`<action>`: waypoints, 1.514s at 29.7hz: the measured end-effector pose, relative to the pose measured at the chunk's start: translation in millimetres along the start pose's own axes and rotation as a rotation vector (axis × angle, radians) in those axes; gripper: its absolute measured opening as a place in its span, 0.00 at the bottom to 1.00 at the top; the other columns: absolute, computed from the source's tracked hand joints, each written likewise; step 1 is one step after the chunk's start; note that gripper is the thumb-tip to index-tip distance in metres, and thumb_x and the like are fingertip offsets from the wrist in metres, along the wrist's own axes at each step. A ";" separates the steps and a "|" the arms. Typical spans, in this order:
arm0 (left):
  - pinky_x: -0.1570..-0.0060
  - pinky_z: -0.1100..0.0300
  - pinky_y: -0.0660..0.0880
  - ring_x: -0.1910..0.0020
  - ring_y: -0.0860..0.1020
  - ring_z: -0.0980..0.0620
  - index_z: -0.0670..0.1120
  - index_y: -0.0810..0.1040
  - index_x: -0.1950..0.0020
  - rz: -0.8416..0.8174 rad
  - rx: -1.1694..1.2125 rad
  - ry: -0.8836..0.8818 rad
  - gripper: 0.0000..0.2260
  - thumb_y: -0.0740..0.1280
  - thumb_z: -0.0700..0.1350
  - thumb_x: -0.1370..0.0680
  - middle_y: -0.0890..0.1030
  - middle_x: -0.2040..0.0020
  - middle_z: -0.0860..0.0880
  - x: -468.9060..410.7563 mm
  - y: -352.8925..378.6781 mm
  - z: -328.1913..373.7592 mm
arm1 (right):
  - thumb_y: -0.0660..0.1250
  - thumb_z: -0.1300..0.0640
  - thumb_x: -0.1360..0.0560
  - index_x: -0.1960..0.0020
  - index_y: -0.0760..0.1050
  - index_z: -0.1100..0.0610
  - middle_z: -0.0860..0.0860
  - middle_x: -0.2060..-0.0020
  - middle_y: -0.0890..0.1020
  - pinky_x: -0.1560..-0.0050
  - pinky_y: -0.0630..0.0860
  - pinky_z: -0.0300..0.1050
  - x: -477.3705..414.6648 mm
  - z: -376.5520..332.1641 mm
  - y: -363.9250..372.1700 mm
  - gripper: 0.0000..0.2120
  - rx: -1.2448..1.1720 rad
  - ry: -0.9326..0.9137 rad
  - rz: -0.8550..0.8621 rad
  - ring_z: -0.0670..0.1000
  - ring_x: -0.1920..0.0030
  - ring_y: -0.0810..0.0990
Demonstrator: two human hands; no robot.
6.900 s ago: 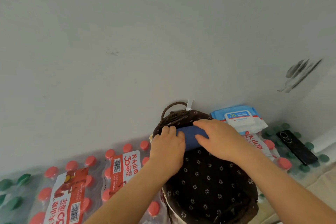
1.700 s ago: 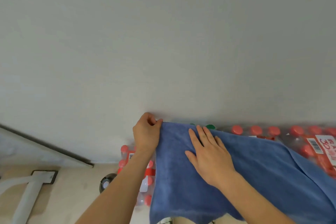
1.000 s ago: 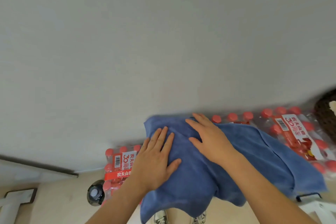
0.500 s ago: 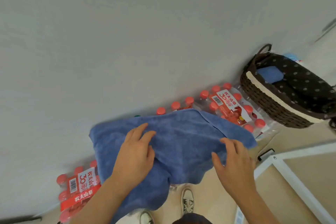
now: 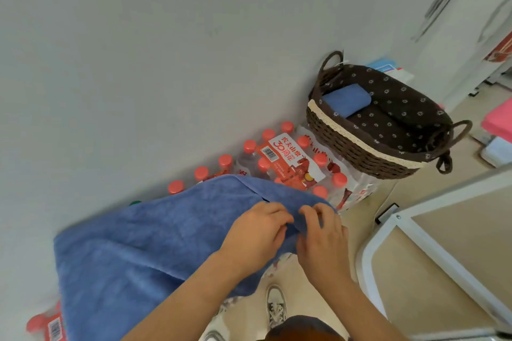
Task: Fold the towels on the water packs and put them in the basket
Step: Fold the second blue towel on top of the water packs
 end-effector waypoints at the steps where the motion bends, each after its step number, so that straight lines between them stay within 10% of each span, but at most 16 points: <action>1: 0.52 0.59 0.74 0.51 0.75 0.54 0.53 0.78 0.44 -0.011 0.000 0.008 0.10 0.60 0.46 0.22 0.79 0.46 0.56 -5.0 4.9 0.7 | 0.76 0.64 0.40 0.44 0.70 0.52 0.53 0.50 0.75 0.61 0.72 0.49 -2.1 4.4 1.5 0.28 -0.006 -0.014 0.006 0.57 0.54 0.77; 5: 0.57 0.60 0.76 0.51 0.74 0.56 0.54 0.76 0.43 -0.006 -0.025 -0.035 0.10 0.63 0.48 0.24 0.75 0.45 0.56 -13.8 19.0 1.3 | 0.60 0.56 0.30 0.53 0.73 0.50 0.46 0.57 0.76 0.60 0.65 0.44 -15.4 13.2 -5.8 0.07 -0.073 -0.094 0.008 0.51 0.57 0.76; 10: 0.62 0.69 0.70 0.57 0.75 0.60 0.53 0.80 0.51 0.127 0.087 -0.152 0.06 0.63 0.49 0.23 0.77 0.55 0.60 -28.1 11.8 12.3 | 0.59 0.53 0.29 0.53 0.73 0.46 0.41 0.61 0.76 0.60 0.67 0.44 -47.0 21.0 -32.5 0.07 -0.317 -0.064 -0.087 0.43 0.60 0.75; 14: 0.64 0.71 0.70 0.64 0.76 0.63 0.55 0.81 0.53 0.232 0.339 -0.386 0.07 0.66 0.43 0.23 0.80 0.63 0.60 -45.1 -8.8 16.3 | 0.71 0.51 0.28 0.41 0.67 0.35 0.40 0.52 0.78 0.49 0.74 0.35 -68.7 41.7 -43.3 0.21 -0.778 0.035 -0.473 0.40 0.49 0.77; 23: 0.69 0.58 0.73 0.73 0.72 0.57 0.51 0.80 0.63 0.303 0.332 -0.497 0.07 0.68 0.48 0.25 0.77 0.72 0.53 -87.9 -41.7 11.4 | 0.72 0.47 0.33 0.52 0.71 0.42 0.39 0.54 0.74 0.55 0.75 0.39 -73.2 58.8 -33.8 0.14 -0.607 0.070 -0.466 0.41 0.54 0.75; 32: 0.74 0.69 0.64 0.76 0.71 0.61 0.52 0.79 0.70 0.327 0.268 -0.666 0.11 0.71 0.53 0.28 0.74 0.77 0.61 -114.1 -64.7 -8.3 | 0.62 0.55 0.21 0.53 0.71 0.50 0.47 0.60 0.78 0.61 0.75 0.43 -85.6 57.8 -26.2 0.02 -0.503 0.220 -0.162 0.48 0.60 0.77; 38: 0.67 0.57 0.70 0.69 0.75 0.50 0.50 0.79 0.64 0.428 -0.041 -0.632 0.12 0.66 0.56 0.25 0.75 0.73 0.53 -146.4 -75.2 -22.4 | 0.63 0.52 0.22 0.49 0.71 0.52 0.49 0.57 0.81 0.55 0.76 0.56 -125.5 49.8 -32.2 0.05 -0.568 0.221 -0.135 0.55 0.55 0.79; 45: 0.61 0.57 0.71 0.55 0.79 0.42 0.55 0.78 0.43 0.081 -0.263 -0.593 0.11 0.63 0.47 0.24 0.82 0.53 0.46 -150.1 -41.1 -64.1 | 0.68 0.55 0.27 0.38 0.68 0.49 0.51 0.47 0.75 0.54 0.79 0.53 -118.7 56.0 -13.0 0.19 -0.215 0.137 -0.242 0.55 0.45 0.76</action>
Point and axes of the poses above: each hand's wrist, its own x-axis away from the middle knuckle, its own y-axis out of the palm, z = x × y, the point moved 1 cm from there along -x, towards the middle knuckle
